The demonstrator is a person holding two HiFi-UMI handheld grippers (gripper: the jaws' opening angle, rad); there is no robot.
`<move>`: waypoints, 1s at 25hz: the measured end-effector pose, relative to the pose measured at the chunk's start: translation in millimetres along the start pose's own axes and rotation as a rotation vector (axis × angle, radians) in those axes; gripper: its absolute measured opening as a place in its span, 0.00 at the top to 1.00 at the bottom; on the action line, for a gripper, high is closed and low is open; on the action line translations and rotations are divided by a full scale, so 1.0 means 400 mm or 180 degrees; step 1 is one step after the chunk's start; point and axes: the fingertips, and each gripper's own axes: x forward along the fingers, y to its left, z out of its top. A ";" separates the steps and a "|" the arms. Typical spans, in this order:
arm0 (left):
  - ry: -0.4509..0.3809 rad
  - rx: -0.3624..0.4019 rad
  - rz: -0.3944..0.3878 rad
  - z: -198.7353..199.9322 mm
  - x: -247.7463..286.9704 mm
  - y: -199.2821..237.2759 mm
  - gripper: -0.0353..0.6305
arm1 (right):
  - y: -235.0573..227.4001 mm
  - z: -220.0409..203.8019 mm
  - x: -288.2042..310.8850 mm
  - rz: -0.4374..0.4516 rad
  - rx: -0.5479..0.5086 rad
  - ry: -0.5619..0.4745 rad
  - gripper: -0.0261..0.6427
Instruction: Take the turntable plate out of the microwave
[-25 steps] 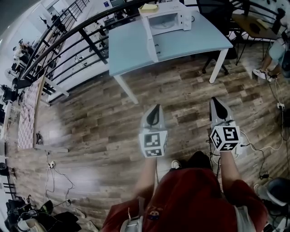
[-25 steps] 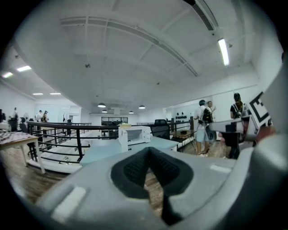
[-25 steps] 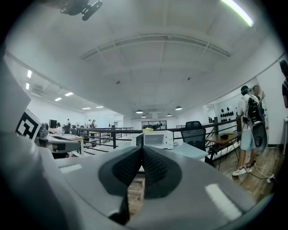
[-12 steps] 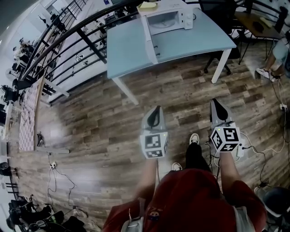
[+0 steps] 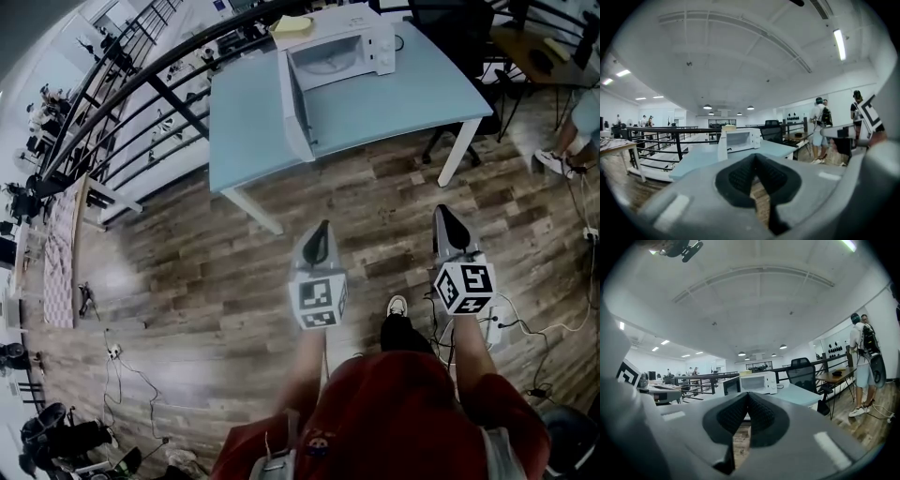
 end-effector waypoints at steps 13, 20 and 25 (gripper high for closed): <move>0.0094 0.0074 0.0034 0.064 0.347 -0.071 0.95 | -0.279 0.053 0.238 0.0048 0.0088 0.0030 0.96; 0.0078 0.0099 0.0100 0.100 0.485 -0.095 0.95 | -0.402 0.080 0.330 0.0065 0.0112 0.0018 0.96; 0.0088 0.0061 0.0128 0.103 0.540 -0.096 0.95 | -0.431 0.083 0.384 0.0123 0.0105 0.0047 0.96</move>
